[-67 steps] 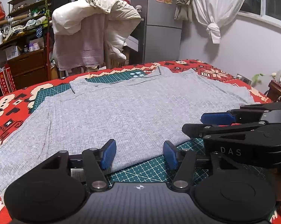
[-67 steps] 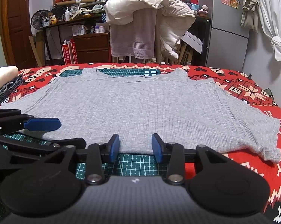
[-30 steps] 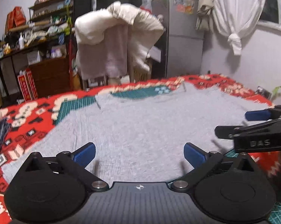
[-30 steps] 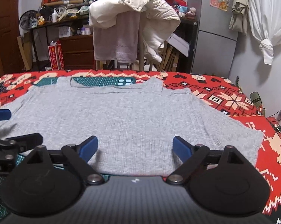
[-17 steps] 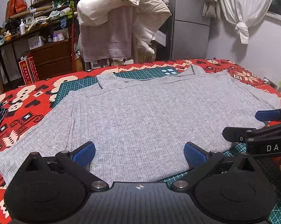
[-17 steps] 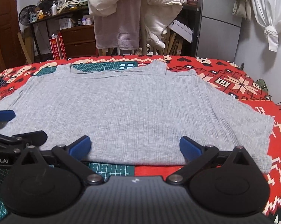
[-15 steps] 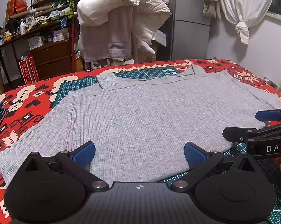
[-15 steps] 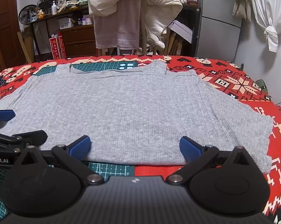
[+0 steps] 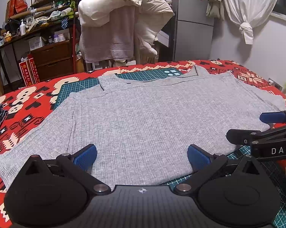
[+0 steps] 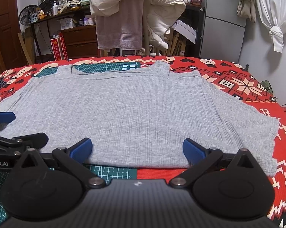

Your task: Fold clothes

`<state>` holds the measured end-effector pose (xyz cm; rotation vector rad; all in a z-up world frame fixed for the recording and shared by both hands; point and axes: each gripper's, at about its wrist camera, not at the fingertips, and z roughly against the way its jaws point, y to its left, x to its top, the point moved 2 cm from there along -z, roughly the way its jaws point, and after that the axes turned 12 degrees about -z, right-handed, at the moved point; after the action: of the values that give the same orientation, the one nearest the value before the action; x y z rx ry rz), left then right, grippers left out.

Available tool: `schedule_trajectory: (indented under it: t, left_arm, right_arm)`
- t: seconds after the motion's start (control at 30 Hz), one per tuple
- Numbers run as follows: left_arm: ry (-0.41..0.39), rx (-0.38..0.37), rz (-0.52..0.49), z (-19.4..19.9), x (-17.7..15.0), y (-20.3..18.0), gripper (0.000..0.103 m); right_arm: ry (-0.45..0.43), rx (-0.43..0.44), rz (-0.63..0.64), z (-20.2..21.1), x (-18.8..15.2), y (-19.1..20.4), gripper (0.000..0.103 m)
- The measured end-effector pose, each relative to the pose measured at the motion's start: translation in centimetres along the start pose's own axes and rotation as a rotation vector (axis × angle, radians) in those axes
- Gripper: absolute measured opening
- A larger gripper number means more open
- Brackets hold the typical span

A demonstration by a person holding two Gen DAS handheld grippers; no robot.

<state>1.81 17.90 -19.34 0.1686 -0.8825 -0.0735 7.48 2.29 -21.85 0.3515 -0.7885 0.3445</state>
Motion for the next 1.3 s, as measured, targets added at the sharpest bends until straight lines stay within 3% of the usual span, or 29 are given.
schedule_trajectory:
  t: [0.17,0.27,0.37,0.4,0.47,0.53,0.6,0.7,0.8,0.9,1.2,1.23,1.3]
  left_arm:
    - [-0.006,0.015,-0.008,0.3,0.0,-0.2,0.100]
    - [-0.020,0.026,-0.006,1.3,0.2,0.1,0.076]
    - [-0.061,0.013,0.061,2.8,0.5,2.0,0.063]
    - [-0.066,0.008,0.095,3.0,0.7,2.9,0.051]
    - [-0.064,-0.004,0.167,3.1,1.1,5.0,0.030]
    - [-0.054,-0.024,0.244,2.5,1.4,7.2,0.023]
    - [-0.039,-0.038,0.314,1.5,1.7,9.3,0.008]
    - [-0.022,-0.046,0.368,0.0,2.1,11.4,0.007]
    - [0.001,-0.065,0.416,-1.4,2.1,12.7,0.007]
    - [0.035,-0.036,0.410,-2.2,1.6,13.1,0.007]
    - [0.012,-0.073,0.477,0.0,0.3,14.2,0.007]
    - [-0.002,-0.080,0.484,0.5,0.4,14.3,0.007]
    - [-0.027,-0.102,0.496,1.5,0.6,14.4,0.004]
  right_arm:
    - [0.000,0.004,0.001,0.1,0.0,0.0,0.103]
    - [-0.004,0.005,-0.008,0.4,0.1,-0.1,0.102]
    - [-0.034,0.016,-0.039,1.3,0.5,-0.5,0.102]
    - [-0.049,0.024,-0.050,1.7,0.7,-0.7,0.101]
    - [-0.068,0.030,-0.060,2.4,1.0,-0.9,0.092]
    - [-0.080,0.029,-0.058,2.8,1.4,-1.0,0.087]
    - [-0.088,0.030,-0.054,3.1,1.7,-1.0,0.080]
    - [-0.084,0.046,-0.059,3.1,2.0,-1.2,0.073]
    - [-0.076,0.056,-0.069,3.0,2.2,-1.2,0.073]
    - [-0.071,0.061,-0.075,2.8,2.2,-1.3,0.073]
    - [-0.079,0.071,-0.074,3.5,2.3,-1.3,0.073]
    - [-0.083,0.069,-0.066,3.7,2.2,-1.2,0.072]
    - [-0.086,0.066,-0.049,4.0,2.2,-0.9,0.059]
